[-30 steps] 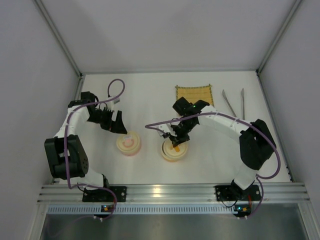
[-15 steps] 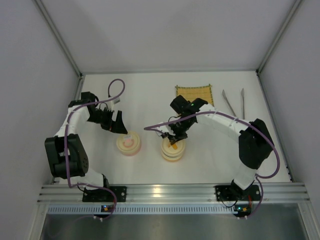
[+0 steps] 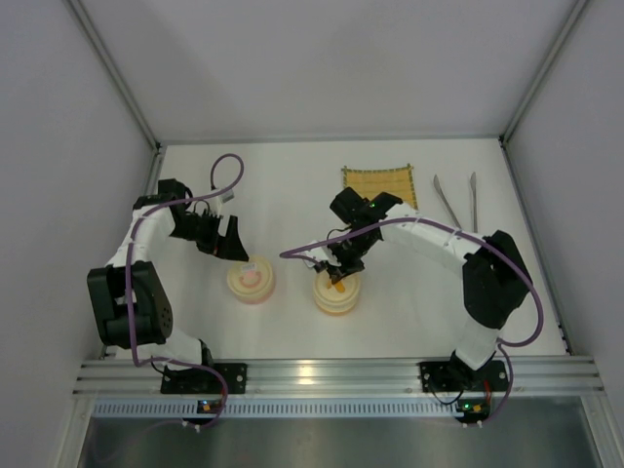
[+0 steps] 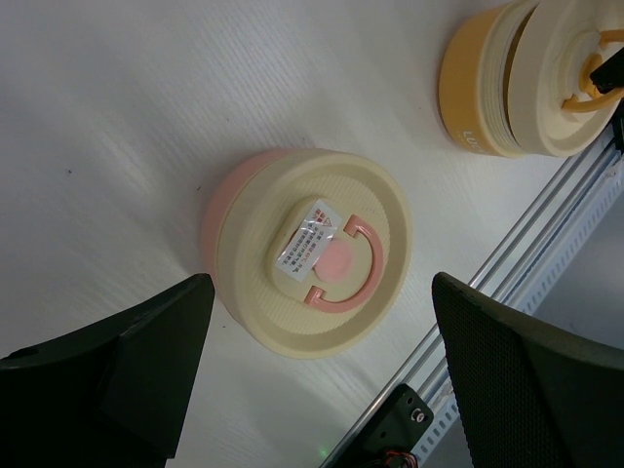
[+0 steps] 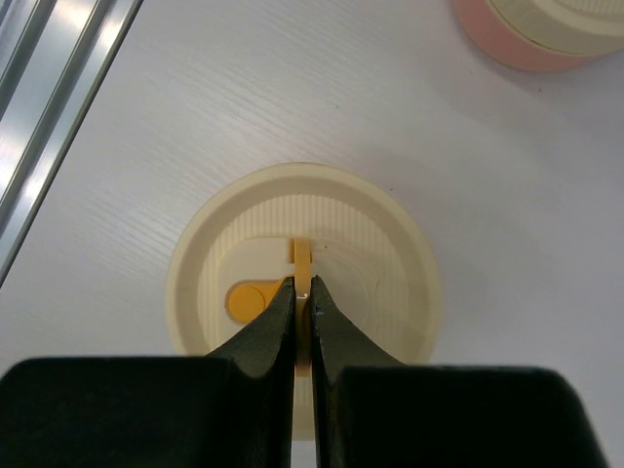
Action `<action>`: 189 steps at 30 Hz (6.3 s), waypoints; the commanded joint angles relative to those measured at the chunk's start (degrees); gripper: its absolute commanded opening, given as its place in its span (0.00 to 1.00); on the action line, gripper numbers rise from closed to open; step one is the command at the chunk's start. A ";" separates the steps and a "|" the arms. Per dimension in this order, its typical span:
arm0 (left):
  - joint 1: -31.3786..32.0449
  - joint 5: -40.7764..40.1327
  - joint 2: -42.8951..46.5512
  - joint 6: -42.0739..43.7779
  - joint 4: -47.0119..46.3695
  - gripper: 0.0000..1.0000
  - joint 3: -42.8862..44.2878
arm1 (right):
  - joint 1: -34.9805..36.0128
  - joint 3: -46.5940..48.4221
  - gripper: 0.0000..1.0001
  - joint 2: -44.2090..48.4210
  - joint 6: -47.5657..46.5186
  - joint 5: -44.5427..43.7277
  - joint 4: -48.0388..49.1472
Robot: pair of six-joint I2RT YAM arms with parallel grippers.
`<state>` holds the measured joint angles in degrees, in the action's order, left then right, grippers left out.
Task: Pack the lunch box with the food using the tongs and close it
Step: Close the box lid on the packing box.
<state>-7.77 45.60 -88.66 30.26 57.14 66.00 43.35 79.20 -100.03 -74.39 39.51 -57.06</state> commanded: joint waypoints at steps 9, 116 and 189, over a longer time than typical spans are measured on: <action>-0.32 1.94 -0.20 2.08 1.13 0.98 1.59 | 1.56 0.69 0.04 -1.05 -2.95 -1.09 0.37; -1.81 2.74 0.24 3.75 1.65 0.98 0.36 | 8.68 1.49 0.00 0.27 3.99 -14.90 2.74; -9.72 2.47 0.25 9.90 6.14 0.98 -2.45 | 1.83 -27.16 0.00 3.70 81.77 -7.52 51.25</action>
<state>-17.37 46.63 -88.92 37.71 62.59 64.05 45.95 56.42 -93.82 4.91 33.45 -12.08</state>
